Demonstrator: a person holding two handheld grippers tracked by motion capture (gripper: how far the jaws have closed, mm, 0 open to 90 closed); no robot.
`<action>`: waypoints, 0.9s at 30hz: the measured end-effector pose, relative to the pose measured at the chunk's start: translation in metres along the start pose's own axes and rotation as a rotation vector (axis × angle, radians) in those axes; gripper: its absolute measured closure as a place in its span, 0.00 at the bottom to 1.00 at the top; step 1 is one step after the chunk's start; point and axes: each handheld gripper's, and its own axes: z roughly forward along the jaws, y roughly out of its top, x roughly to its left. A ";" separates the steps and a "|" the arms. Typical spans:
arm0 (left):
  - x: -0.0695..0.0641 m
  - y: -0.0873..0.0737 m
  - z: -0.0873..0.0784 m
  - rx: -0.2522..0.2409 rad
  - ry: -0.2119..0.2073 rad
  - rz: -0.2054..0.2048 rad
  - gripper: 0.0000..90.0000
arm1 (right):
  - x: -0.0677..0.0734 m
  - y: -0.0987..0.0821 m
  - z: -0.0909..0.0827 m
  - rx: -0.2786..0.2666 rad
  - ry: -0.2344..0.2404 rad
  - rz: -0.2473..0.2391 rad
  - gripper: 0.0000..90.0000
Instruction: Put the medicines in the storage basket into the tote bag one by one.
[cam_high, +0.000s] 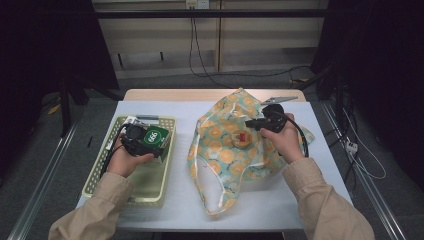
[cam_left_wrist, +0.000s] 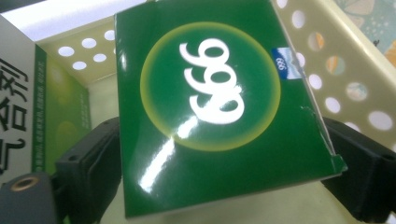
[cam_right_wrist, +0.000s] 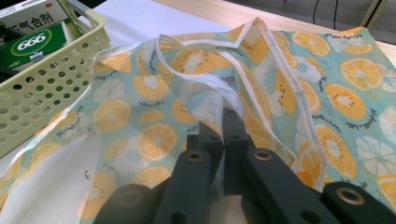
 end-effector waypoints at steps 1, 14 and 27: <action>-0.001 0.000 0.000 -0.009 0.001 -0.007 0.14 | 0.000 0.000 0.000 -0.001 0.001 -0.003 1.00; -0.004 0.018 -0.045 -0.034 -0.027 -0.041 0.18 | -0.001 0.001 -0.003 -0.005 0.003 -0.002 1.00; -0.033 0.056 -0.089 -0.142 -0.097 0.051 0.18 | -0.003 0.001 -0.010 -0.017 -0.001 0.008 1.00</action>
